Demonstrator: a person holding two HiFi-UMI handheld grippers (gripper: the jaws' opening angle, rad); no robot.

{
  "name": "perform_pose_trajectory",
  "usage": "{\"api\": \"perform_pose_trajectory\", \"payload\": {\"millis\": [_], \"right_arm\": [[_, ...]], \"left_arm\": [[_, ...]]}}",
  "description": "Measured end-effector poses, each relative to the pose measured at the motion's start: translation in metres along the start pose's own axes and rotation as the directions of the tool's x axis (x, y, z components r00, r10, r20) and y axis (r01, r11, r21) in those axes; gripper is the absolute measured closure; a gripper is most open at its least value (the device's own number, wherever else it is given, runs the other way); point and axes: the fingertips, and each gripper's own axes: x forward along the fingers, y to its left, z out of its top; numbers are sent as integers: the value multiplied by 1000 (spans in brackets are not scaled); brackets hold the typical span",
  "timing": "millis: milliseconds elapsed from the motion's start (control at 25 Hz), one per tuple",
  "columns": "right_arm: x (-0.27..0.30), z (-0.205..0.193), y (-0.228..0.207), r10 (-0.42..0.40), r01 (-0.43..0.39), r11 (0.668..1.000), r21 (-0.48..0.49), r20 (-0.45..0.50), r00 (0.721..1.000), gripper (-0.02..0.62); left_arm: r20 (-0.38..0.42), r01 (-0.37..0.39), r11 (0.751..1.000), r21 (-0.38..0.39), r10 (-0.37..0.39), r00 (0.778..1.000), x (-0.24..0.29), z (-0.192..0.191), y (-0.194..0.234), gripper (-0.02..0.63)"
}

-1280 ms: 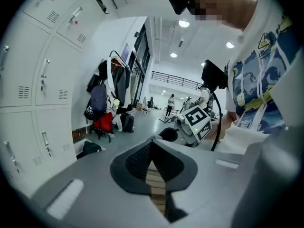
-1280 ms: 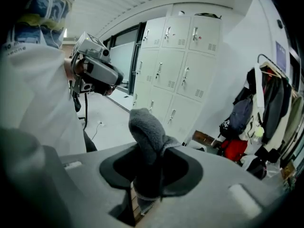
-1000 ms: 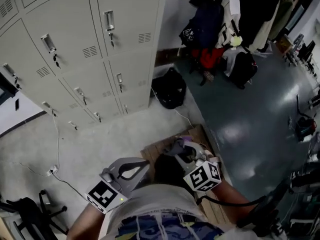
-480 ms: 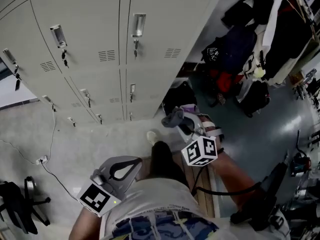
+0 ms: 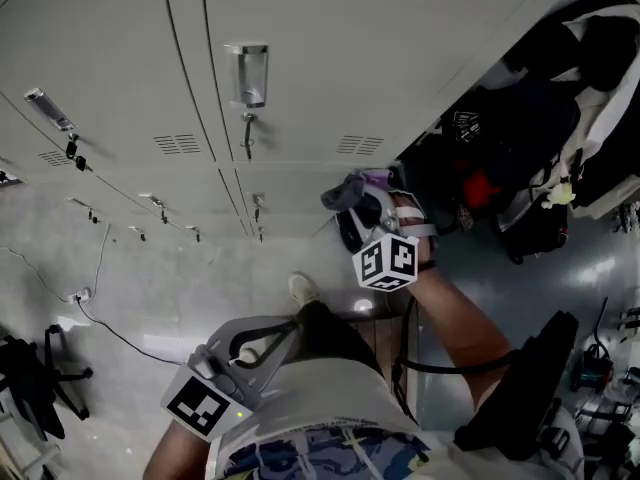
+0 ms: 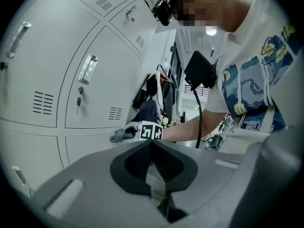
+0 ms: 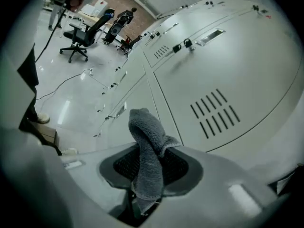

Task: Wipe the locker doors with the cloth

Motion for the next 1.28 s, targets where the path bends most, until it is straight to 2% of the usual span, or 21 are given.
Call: {"api": "perform_pose_trajectory", "payload": {"millis": [280,640,1040,1280], "right_arm": [[41,-23,19,24,-24,1000,8,12,1000,480],[99,-57,97,123,-122,992,44,-22,992,482],[168,-110,190,263,-259,965,52,-98,960,482],[198,-129,234,313,-298,948,115,-145,939,482]], "left_arm": [[-59,-34,998,-53,31,998,14,-13,21,604],[-119,-33,996,-83,23,993,27,-33,33,604],[-168,-31,993,-115,11,986,44,-52,45,604],[-198,-44,989,-142,15,980,43,-63,46,604]]}}
